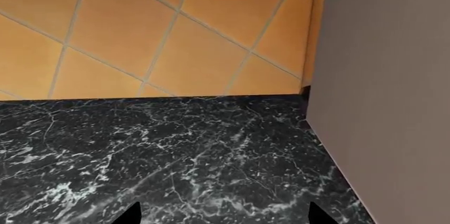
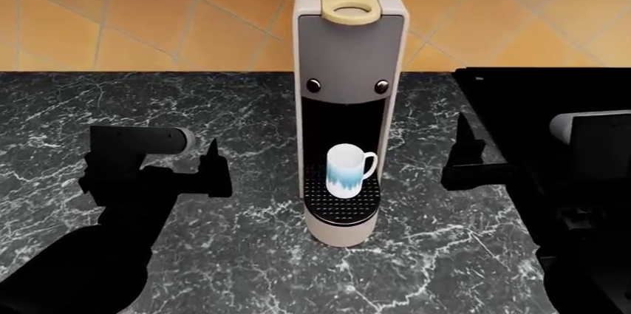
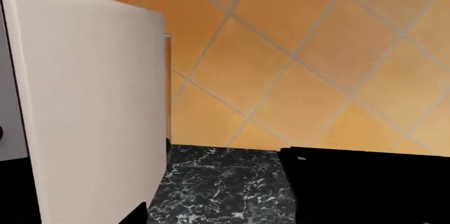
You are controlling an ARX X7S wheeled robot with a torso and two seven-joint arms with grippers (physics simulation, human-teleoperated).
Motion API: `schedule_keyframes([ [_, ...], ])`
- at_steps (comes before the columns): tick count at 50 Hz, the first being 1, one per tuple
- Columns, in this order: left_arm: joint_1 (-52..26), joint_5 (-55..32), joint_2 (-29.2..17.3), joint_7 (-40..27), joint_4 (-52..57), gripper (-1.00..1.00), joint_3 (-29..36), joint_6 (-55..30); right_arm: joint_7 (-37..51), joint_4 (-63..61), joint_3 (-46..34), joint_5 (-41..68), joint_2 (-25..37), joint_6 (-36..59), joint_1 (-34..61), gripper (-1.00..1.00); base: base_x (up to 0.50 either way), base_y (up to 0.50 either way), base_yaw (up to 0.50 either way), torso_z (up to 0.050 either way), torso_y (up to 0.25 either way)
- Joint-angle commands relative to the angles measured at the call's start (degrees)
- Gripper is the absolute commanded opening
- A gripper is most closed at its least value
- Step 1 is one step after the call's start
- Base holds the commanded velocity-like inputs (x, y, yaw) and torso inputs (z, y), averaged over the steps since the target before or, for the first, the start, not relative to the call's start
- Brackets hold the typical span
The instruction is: Press the button on the coffee machine to serve coffee.
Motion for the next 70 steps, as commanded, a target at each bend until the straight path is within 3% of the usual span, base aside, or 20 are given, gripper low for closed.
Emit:
schedule_keyframes([
  [1, 0.1, -0.1, -0.3, -0.1, -0.3, 1.00, 0.1, 0.2, -0.6, -0.2, -0.9, 1.5, -0.1, 0.9, 1.1, 1.00, 0.00, 0.00, 0.00, 0.000, 0.000],
  [11, 0.0, -0.3, -0.3, -0.1, -0.6, 1.00, 0.4, 0.2, 0.2, -6.6, -1.7, 11.9, -1.6, 13.3, 8.6, 1.00, 0.00, 0.00, 0.00, 0.000, 0.000],
  [28, 0.7, -0.6, -0.5, -0.1, -0.7, 1.00, 0.4, 1.0, 3.9, -8.7, -1.4, 22.9, -5.2, 25.5, 17.1, 1.00, 0.00, 0.00, 0.00, 0.000, 0.000],
  [53, 1.4, -0.7, -0.8, 0.0, -1.5, 1.00, 0.6, 2.2, 9.7, -7.2, -2.0, 29.0, -4.7, 25.7, 20.0, 1.00, 0.00, 0.00, 0.00, 0.000, 0.000],
  [54, 1.6, -0.9, -0.9, -0.1, -1.3, 1.00, 0.4, 2.1, 10.6, -7.4, -1.6, 29.7, -4.7, 26.6, 20.2, -1.00, 0.00, 0.00, 0.00, 0.000, 0.000],
  [70, 1.8, -1.2, -1.0, -0.5, -1.0, 1.00, 0.4, 2.3, 11.0, -6.0, -2.2, 29.5, -3.8, 21.3, 18.4, -1.00, 0.00, 0.00, 0.00, 0.000, 0.000],
])
